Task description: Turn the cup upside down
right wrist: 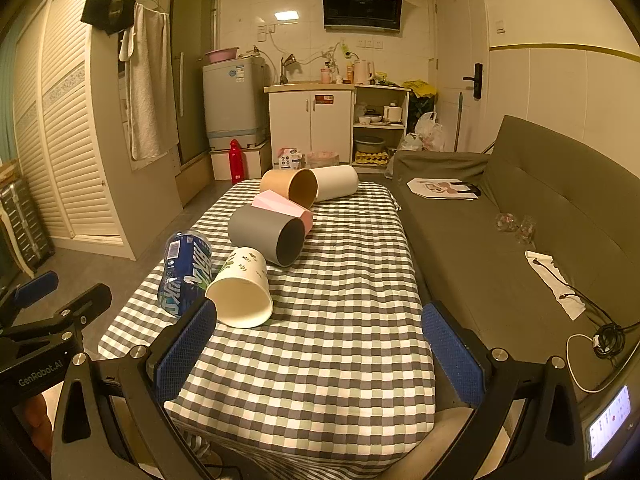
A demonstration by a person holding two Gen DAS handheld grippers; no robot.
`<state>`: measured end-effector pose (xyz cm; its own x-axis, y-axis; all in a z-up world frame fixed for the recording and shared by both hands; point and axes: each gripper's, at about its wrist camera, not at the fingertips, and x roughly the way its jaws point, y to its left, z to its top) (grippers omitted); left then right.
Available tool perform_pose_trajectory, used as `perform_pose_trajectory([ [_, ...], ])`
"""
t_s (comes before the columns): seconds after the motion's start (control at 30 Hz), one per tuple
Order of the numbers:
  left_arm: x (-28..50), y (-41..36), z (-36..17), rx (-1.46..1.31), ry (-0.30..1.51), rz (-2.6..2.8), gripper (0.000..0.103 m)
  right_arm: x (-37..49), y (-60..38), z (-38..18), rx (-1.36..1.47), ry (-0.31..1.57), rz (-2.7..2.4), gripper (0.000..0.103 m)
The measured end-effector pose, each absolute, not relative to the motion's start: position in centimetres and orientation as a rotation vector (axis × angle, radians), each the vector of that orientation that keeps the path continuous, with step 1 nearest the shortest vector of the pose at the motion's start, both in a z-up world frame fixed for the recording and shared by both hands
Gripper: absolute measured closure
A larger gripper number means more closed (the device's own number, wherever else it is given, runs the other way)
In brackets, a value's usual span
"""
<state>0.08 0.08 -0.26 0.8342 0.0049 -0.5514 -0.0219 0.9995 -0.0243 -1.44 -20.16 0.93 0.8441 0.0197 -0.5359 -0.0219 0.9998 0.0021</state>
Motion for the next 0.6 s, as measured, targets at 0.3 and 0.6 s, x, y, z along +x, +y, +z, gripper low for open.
perform_pose_trajectory([
  [0.3,0.12,0.16,-0.46,-0.028,0.587,0.014,0.008,-1.45,-20.17,0.97,-0.006,0.567,0.025,0.0],
  [0.6,0.09,0.13,-0.59,-0.028,0.588,0.014,0.008,-1.44,-20.16,0.96,-0.006,0.568,0.025,0.0],
])
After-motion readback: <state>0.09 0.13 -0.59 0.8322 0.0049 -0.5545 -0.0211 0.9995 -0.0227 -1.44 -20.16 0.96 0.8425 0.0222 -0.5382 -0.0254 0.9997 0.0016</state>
